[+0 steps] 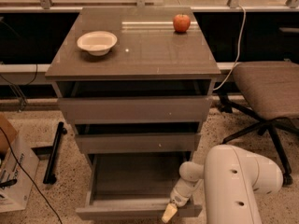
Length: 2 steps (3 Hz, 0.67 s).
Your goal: Open bottom drawer
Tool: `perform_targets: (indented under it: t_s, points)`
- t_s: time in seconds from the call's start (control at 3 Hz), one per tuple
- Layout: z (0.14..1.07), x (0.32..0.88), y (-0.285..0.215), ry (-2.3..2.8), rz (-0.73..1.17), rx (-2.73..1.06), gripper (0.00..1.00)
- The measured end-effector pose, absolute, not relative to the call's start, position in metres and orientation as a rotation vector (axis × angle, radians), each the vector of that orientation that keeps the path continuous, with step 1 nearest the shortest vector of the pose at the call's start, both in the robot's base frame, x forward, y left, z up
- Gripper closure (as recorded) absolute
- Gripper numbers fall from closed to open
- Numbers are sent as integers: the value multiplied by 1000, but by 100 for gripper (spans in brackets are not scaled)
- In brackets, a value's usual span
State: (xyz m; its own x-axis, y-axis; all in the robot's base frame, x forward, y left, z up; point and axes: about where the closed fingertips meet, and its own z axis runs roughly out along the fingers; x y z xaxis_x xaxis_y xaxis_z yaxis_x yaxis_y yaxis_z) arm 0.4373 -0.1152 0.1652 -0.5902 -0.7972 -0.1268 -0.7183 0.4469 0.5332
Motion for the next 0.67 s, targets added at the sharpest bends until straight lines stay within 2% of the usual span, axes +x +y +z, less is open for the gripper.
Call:
perform_targets:
  t_s: [0.33, 0.67]
  points:
    - [165, 438, -114, -2548, -833, 1344, 0]
    - [165, 438, -114, -2548, -833, 1344, 0]
